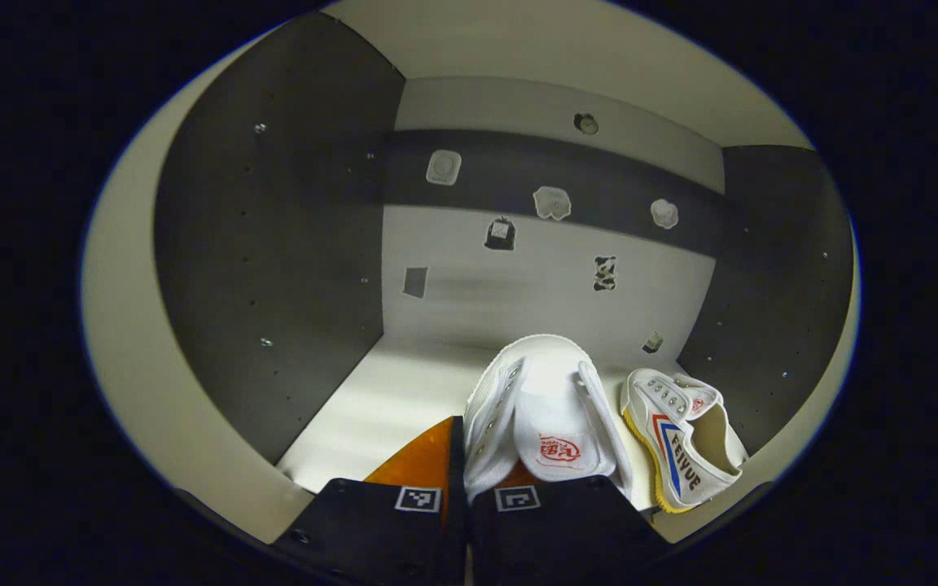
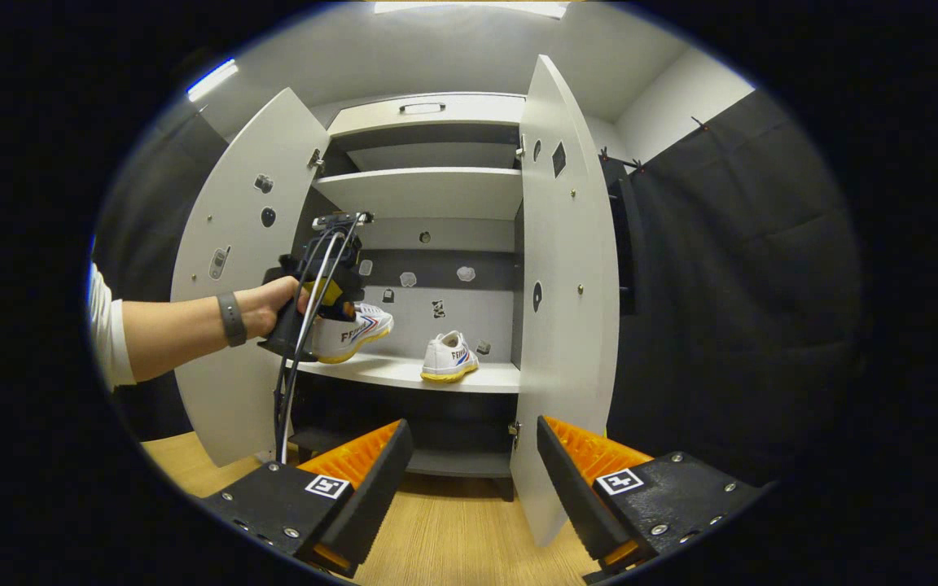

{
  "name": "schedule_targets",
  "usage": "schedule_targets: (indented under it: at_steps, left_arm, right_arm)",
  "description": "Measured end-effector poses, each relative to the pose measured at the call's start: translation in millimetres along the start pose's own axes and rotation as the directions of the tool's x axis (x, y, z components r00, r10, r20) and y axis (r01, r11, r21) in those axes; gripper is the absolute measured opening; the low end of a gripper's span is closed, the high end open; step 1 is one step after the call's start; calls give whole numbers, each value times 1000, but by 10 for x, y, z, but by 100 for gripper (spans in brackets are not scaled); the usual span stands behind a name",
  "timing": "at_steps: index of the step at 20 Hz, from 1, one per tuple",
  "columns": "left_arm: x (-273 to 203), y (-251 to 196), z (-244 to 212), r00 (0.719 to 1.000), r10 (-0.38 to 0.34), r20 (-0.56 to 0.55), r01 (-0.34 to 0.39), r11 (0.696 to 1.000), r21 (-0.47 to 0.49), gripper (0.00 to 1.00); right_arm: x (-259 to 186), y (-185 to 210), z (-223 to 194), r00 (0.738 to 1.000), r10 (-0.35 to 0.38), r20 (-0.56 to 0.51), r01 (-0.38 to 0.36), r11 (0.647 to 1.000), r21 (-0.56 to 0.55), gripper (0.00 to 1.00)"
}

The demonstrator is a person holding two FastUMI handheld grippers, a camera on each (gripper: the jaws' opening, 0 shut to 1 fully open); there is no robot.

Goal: Grab one shoe with the right hand and put it into the shoe cabinet, grab the other shoe with the left hand and put it into the shoe cabinet; then close the right door with the right hand and the left door with the left hand.

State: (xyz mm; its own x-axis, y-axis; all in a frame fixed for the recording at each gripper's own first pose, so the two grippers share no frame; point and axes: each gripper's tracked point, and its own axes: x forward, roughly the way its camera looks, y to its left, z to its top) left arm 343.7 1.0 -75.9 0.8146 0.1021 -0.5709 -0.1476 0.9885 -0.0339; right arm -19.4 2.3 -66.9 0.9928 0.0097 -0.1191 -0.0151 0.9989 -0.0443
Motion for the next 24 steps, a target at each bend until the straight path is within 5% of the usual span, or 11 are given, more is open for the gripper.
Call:
schedule_targets:
  at_steps: [5,12,16,18,21,24]
  left_arm:
    - [446,76,-44,993,102,-55,-96,990,104,10]
    - [516,79,-241,990,80,-119,-71,995,77,13]
    - [439,50,-184,993,61,-99,-50,992,114,43]
    - [355,5,-179,996,33,-84,-24,994,109,53]
    - [141,-12,-74,1000,-3,-26,7,990,139,54]
    - [-146,35,-62,999,-16,31,12,991,137,77]
  right_arm:
    - [50,-73,8,1000,-14,7,14,1000,-2,94]
    - [172,-64,-134,1000,-8,-23,9,1000,19,94]
    - [216,-31,-124,1000,0,-18,0,1000,19,94]
    - [231,-28,-129,1000,2,-17,-2,1000,20,94]
    - [233,-8,-142,1000,12,-21,-11,999,36,94]
    - [232,12,-107,1000,18,-12,-18,999,40,94]
